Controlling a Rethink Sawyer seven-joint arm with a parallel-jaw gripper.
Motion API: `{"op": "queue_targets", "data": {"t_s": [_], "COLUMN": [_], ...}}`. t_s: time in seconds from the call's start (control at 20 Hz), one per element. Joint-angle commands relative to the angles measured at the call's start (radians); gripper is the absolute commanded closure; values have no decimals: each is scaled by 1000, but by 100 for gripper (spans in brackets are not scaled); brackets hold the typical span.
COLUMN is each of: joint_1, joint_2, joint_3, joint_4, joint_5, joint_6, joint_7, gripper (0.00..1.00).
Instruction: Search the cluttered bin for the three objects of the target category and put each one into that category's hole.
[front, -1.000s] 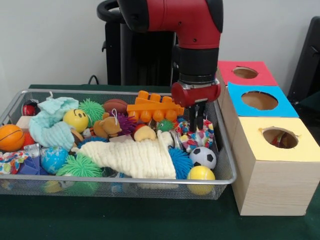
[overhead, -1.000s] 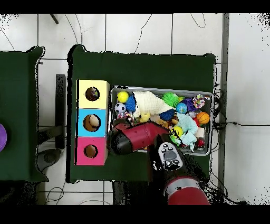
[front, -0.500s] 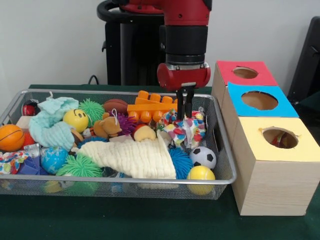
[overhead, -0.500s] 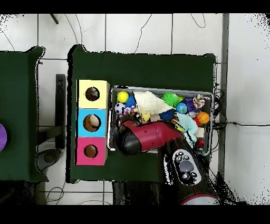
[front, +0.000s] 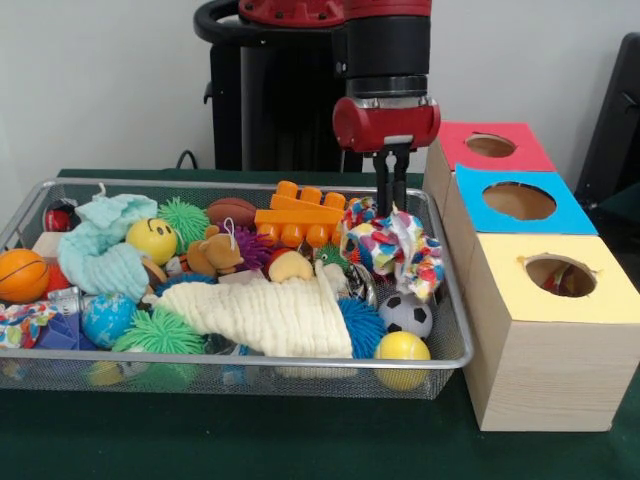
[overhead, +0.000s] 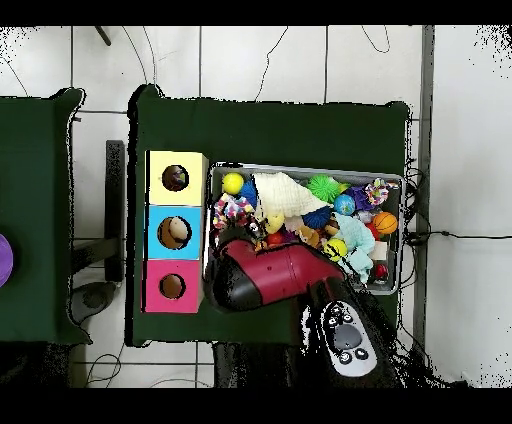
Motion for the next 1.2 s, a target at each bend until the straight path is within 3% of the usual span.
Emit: {"op": "queue_targets", "data": {"t_s": [0.05, 0.3, 0.75, 1.2], "joint_1": [-2, -4, 99, 235], "joint_2": [-34, -96, -192, -195], "joint_3": [87, 114, 32, -74], "joint_4": [120, 162, 205, 145], "joint_5": [20, 58, 133, 236], "joint_6": [-107, -102, -97, -107], "joint_7": [196, 206, 235, 247], "gripper": [100, 100, 100, 100]}}
